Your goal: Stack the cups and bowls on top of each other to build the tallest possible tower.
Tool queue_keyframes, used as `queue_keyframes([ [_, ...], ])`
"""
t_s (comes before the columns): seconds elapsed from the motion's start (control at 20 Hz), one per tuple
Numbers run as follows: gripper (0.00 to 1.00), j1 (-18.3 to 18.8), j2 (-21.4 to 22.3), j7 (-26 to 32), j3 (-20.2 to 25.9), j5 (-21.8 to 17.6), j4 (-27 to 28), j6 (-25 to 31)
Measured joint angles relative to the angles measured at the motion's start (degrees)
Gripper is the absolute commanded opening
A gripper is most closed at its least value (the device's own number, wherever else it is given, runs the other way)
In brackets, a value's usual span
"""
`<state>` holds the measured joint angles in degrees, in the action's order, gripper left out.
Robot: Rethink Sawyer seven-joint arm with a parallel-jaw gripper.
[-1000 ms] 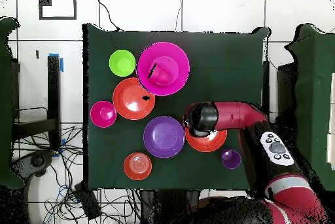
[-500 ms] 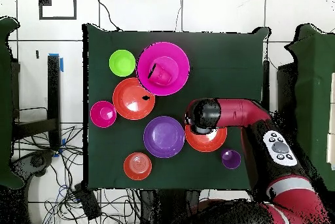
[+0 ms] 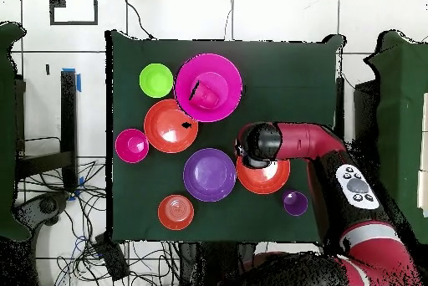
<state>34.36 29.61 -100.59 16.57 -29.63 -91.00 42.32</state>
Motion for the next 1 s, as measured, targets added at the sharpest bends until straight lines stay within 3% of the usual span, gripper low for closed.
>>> queue_keyframes([
  [1.0,1.0,-0.1,-0.1,0.0,2.6,0.9,0.9,0.0],
])
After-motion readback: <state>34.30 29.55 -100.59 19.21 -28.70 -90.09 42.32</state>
